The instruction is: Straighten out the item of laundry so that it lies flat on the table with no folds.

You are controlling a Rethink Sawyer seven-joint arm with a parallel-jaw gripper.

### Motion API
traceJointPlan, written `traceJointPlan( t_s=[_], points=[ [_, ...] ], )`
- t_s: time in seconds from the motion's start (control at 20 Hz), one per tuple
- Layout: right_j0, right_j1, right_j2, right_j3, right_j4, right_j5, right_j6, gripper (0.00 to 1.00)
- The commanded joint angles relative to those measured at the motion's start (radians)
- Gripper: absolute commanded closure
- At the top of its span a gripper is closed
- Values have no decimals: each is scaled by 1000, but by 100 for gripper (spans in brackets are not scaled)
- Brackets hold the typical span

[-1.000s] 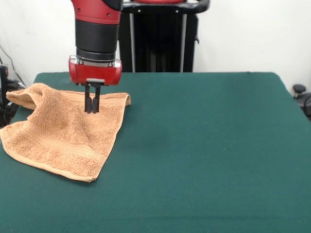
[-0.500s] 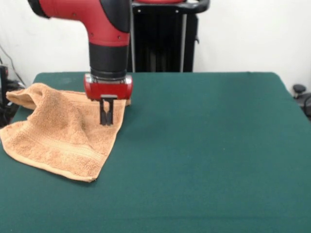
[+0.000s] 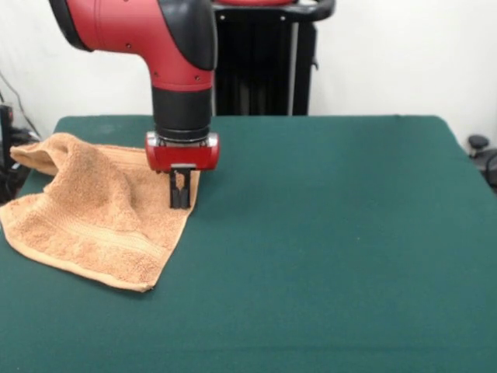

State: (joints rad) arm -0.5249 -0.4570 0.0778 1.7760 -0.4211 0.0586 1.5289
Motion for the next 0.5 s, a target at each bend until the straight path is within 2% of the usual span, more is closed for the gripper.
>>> traceJointPlan(
  t_s=[0.05,0.3,0.5],
  points=[
    [94,156,14,29,87,-89,277,100],
    [195,157,-10,76,207,-145,359,100],
    [249,139,-23,110,295,-160,381,100]
  ],
)
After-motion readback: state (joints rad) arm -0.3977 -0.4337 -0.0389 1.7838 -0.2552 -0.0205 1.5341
